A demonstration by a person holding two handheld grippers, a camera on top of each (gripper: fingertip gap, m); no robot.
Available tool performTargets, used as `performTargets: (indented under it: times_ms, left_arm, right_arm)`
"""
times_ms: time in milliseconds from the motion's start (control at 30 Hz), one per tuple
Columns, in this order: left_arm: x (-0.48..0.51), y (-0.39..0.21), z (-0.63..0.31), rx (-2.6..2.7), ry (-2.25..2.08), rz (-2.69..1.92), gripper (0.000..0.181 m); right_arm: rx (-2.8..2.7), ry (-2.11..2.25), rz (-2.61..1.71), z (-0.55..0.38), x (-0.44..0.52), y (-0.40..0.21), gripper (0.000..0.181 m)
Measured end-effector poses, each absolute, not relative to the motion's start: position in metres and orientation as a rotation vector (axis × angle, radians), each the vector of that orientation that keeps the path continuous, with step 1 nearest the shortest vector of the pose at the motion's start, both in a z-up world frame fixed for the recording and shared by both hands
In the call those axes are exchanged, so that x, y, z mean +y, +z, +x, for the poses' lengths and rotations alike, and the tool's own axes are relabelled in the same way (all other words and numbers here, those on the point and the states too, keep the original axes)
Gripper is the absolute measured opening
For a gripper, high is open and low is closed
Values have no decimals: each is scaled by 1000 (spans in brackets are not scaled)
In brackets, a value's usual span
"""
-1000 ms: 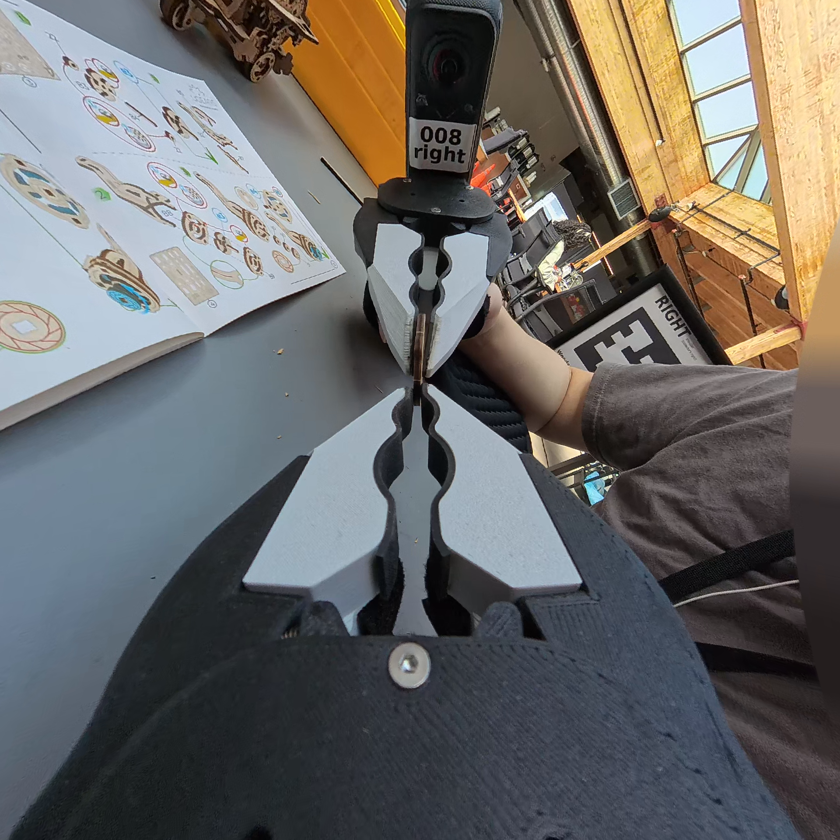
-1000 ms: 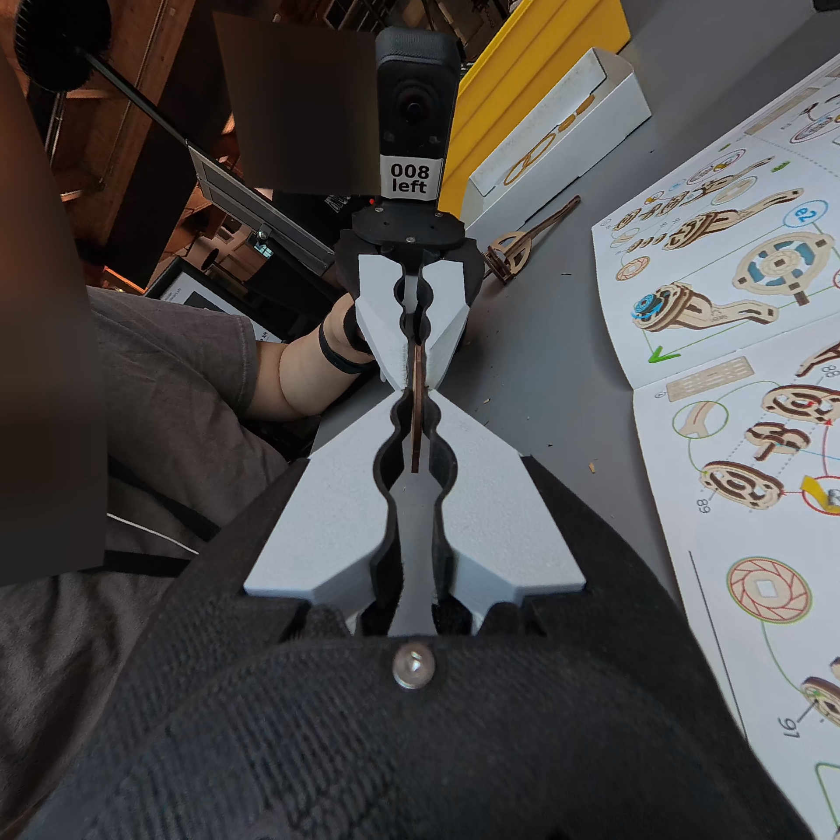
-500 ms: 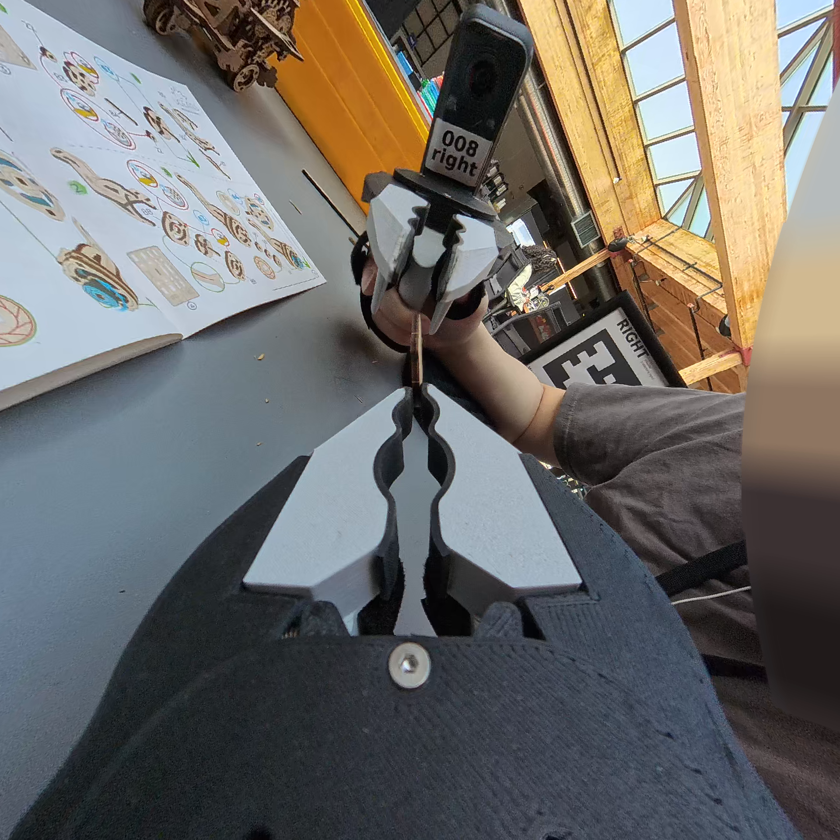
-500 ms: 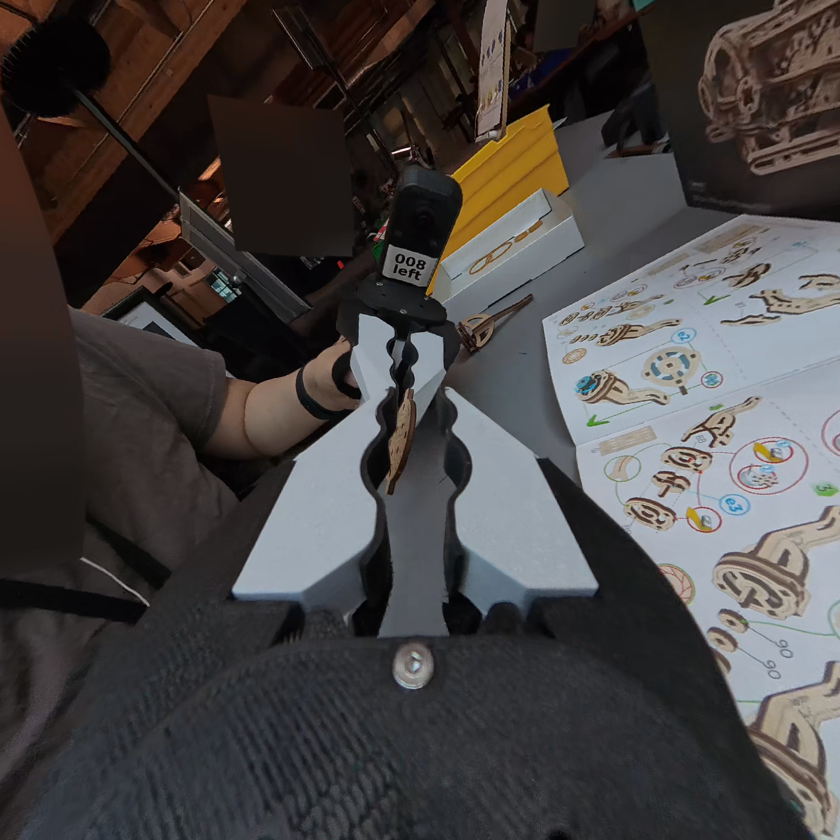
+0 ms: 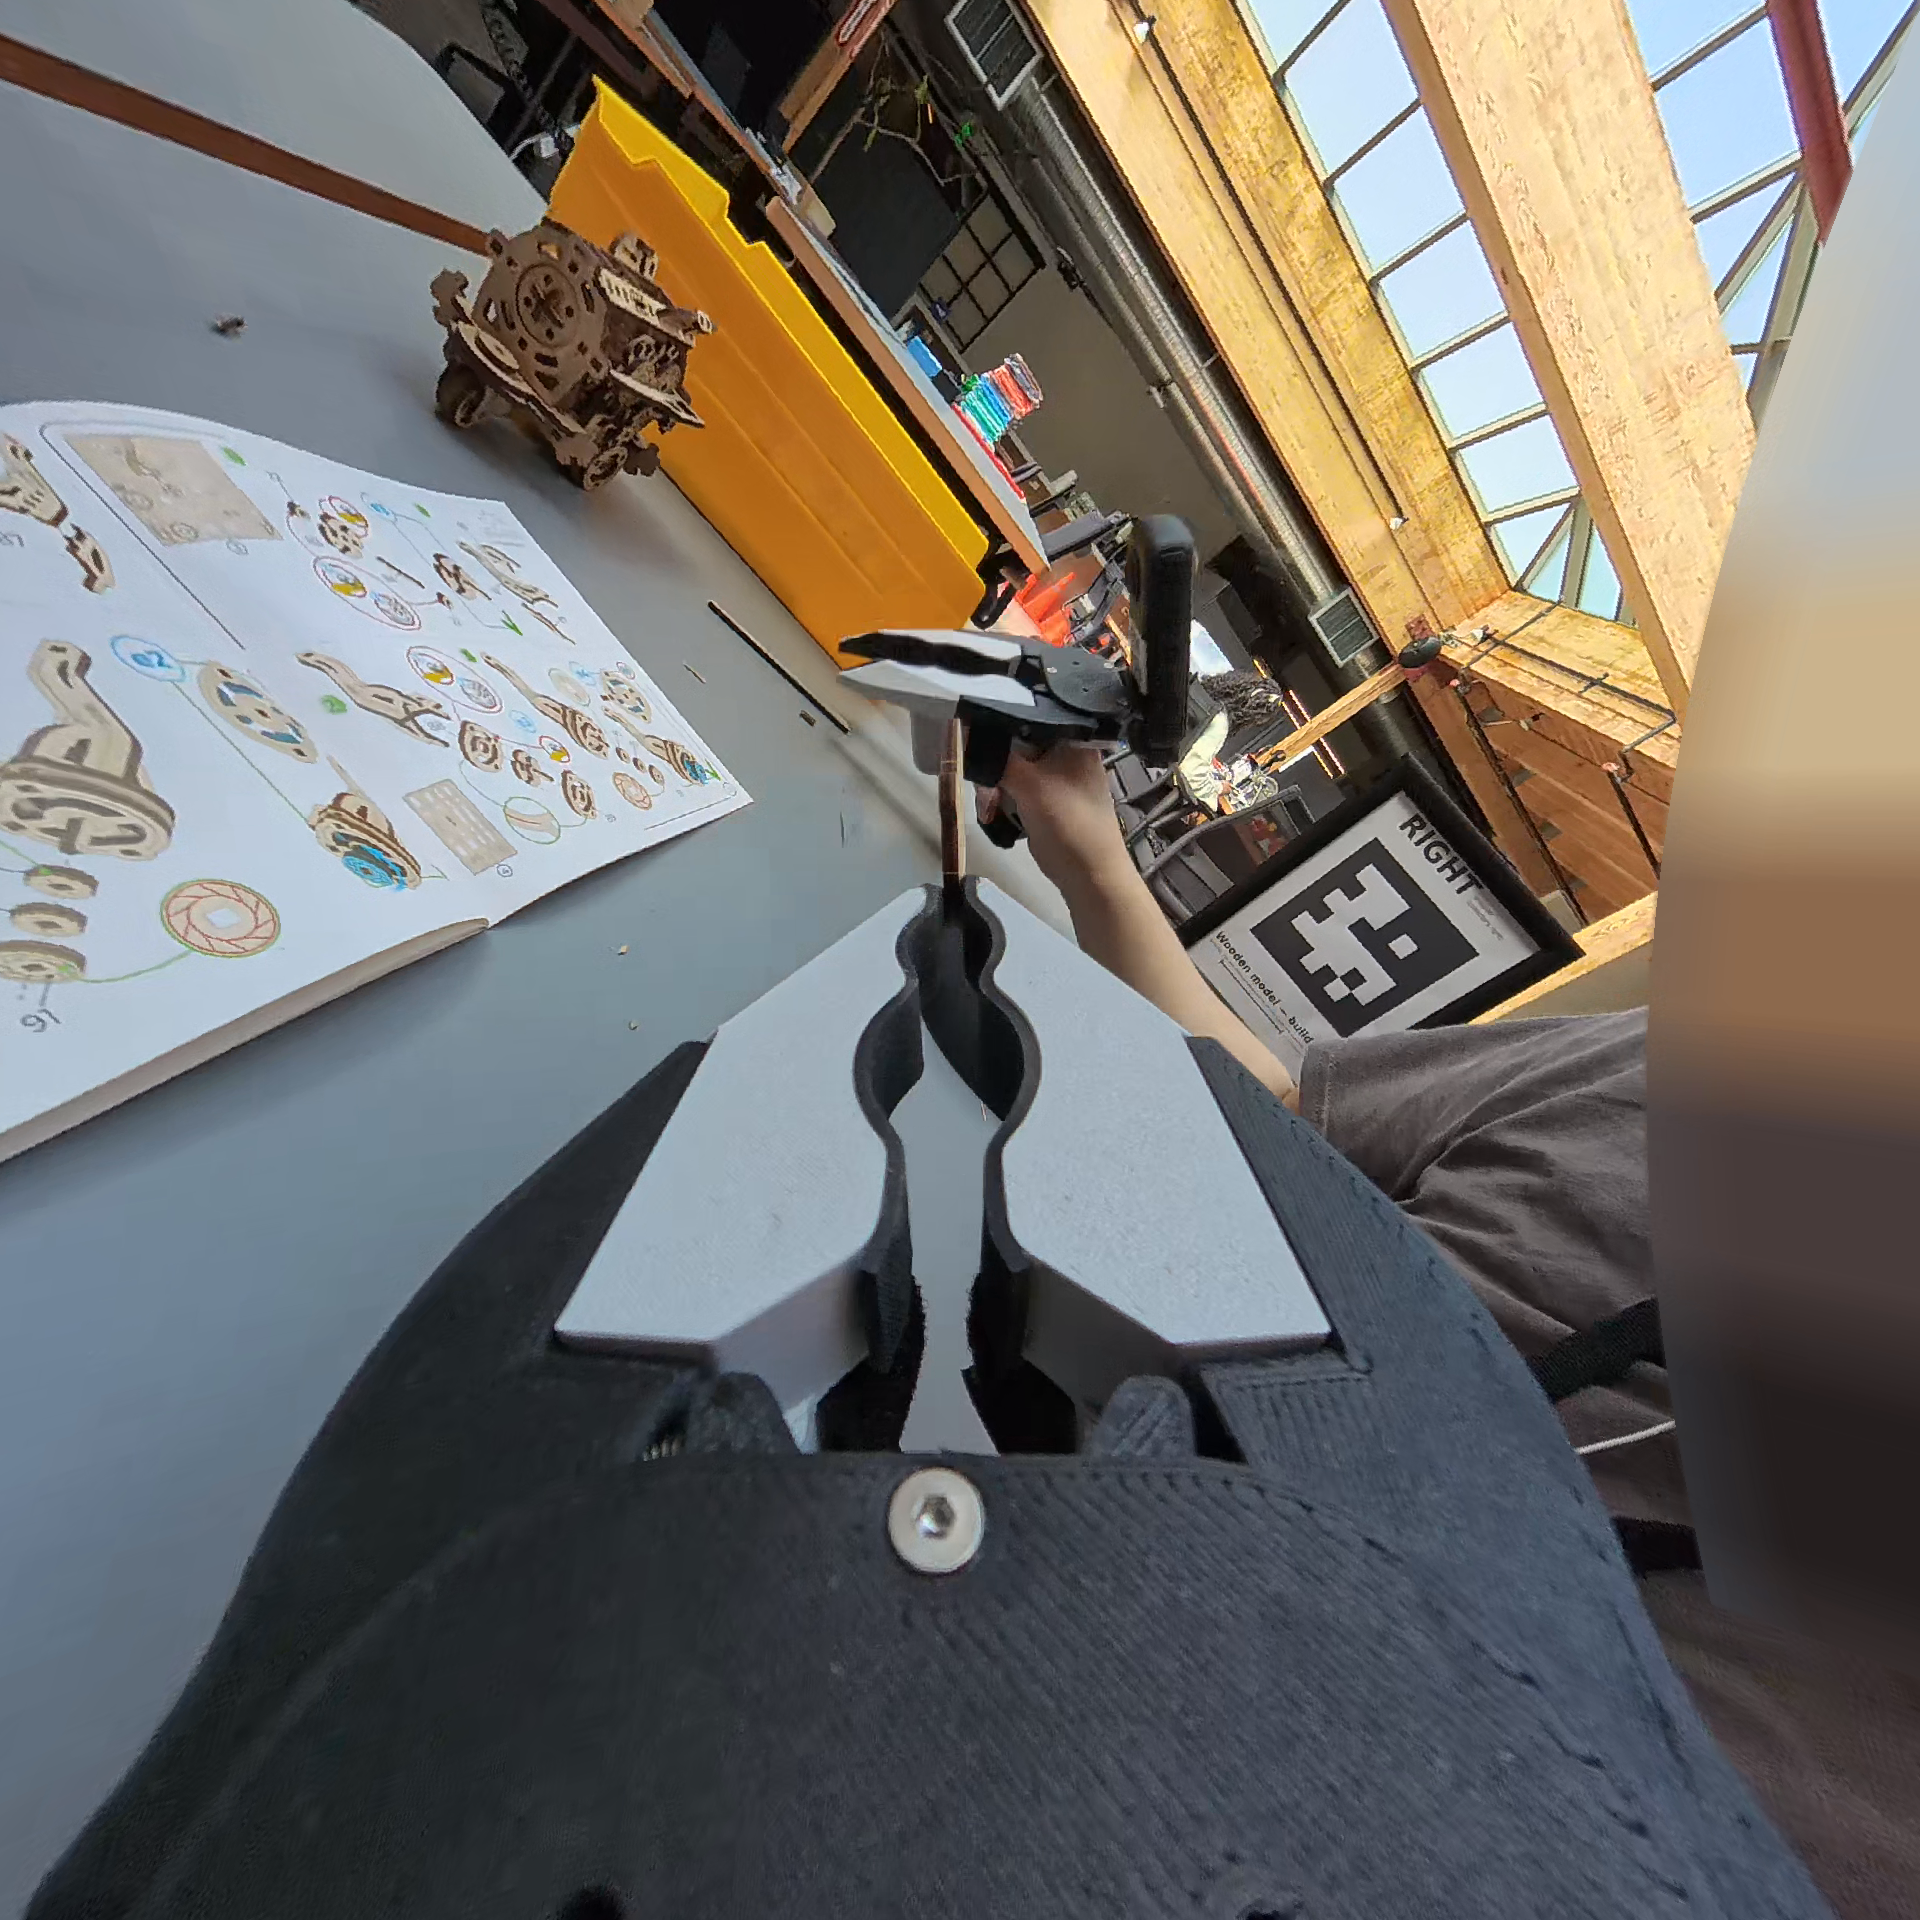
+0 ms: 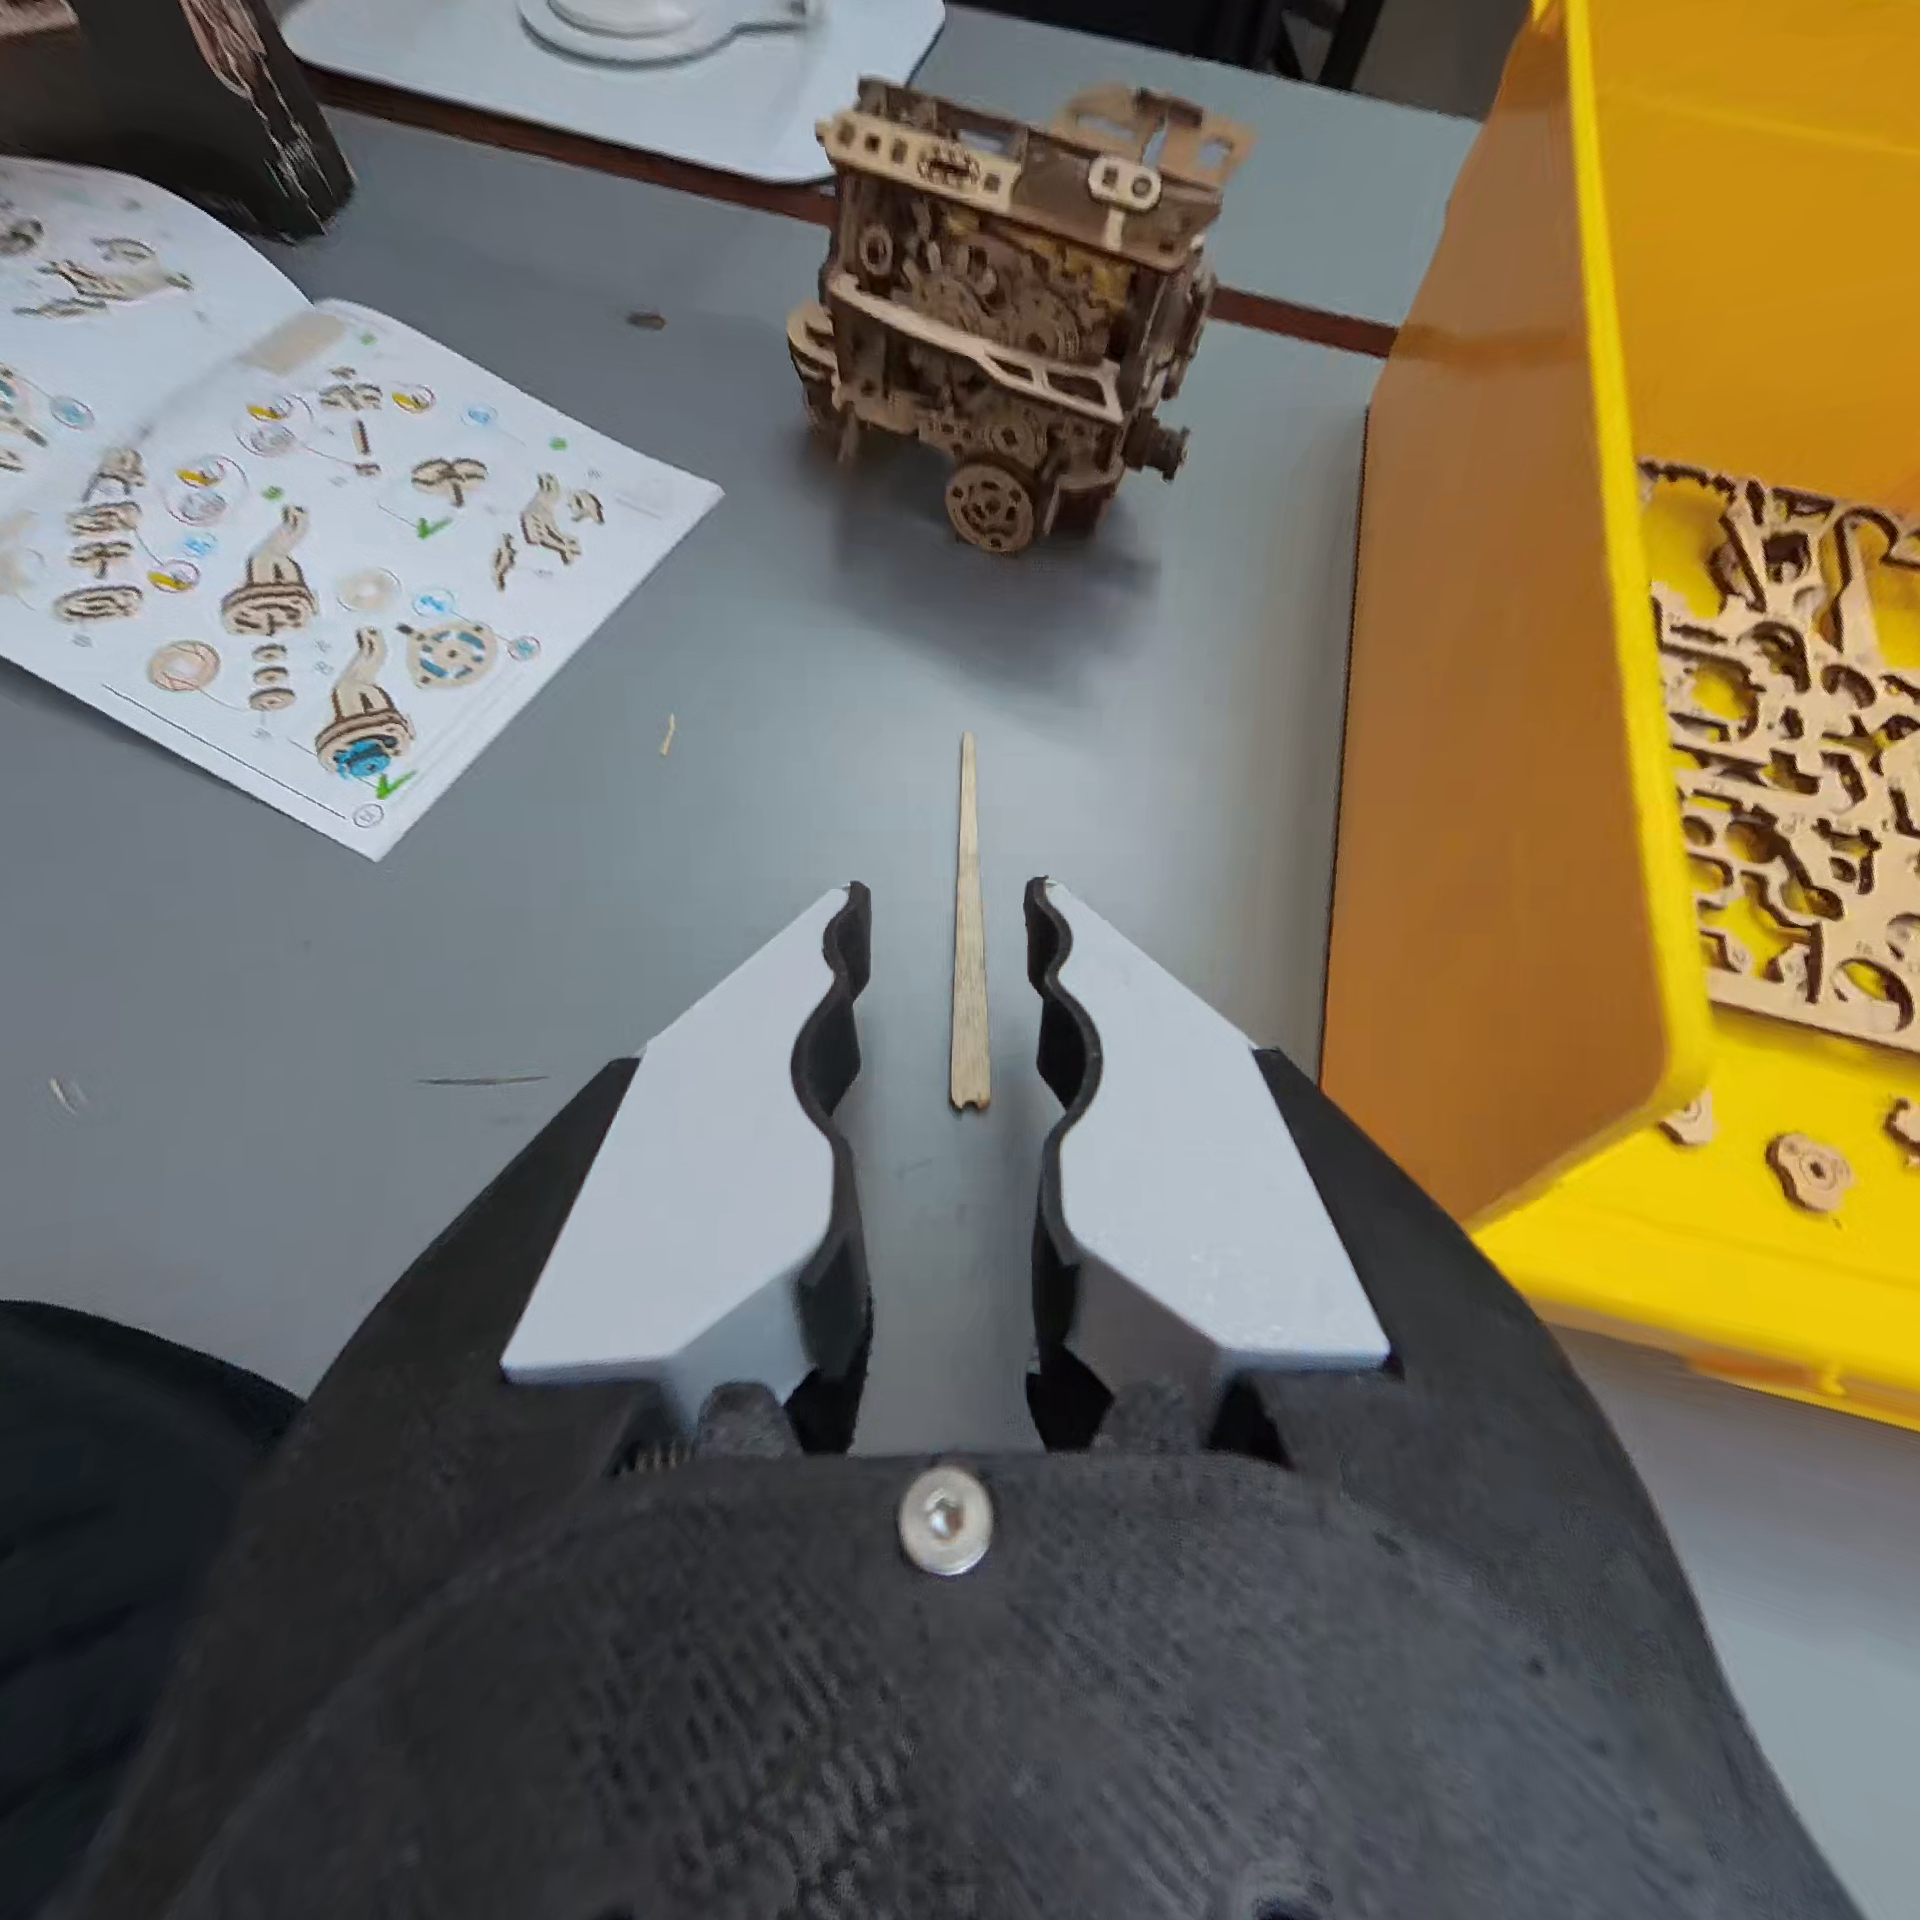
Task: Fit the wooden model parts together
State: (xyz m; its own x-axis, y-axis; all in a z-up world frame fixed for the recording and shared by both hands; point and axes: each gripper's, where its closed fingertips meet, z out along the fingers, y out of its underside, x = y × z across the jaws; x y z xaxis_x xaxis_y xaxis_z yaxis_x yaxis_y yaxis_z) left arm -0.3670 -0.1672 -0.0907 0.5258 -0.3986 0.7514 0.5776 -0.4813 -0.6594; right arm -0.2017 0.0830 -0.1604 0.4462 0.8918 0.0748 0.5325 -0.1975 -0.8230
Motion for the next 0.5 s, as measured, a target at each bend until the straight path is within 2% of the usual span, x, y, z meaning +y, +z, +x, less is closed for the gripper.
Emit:
performTargets:
  times_ms: [200, 267, 300, 367, 500]
  left_arm:
    - [-179, -62, -385, -127, -1071, -1636, 0]
    - [-180, -59, -389, -136, -1067, -1619, 0]
    - [-180, -59, -391, -139, -1063, -1619, 0]
    - [-180, -62, -393, -144, -1055, -1627, 0]
    - [-177, -81, -390, -169, -1050, -1734, 1]
  right_arm:
    - [-1169, 537, -2031, -186, 84, -193, 30]
    - [-1137, 586, -2032, -187, 82, -193, 21]
    - [-1154, 636, -2045, -189, 77, -193, 7]
    - [-1177, 647, -2038, -189, 76, -192, 7]
    - [-1296, 750, -1774, -209, 33, -146, 6]
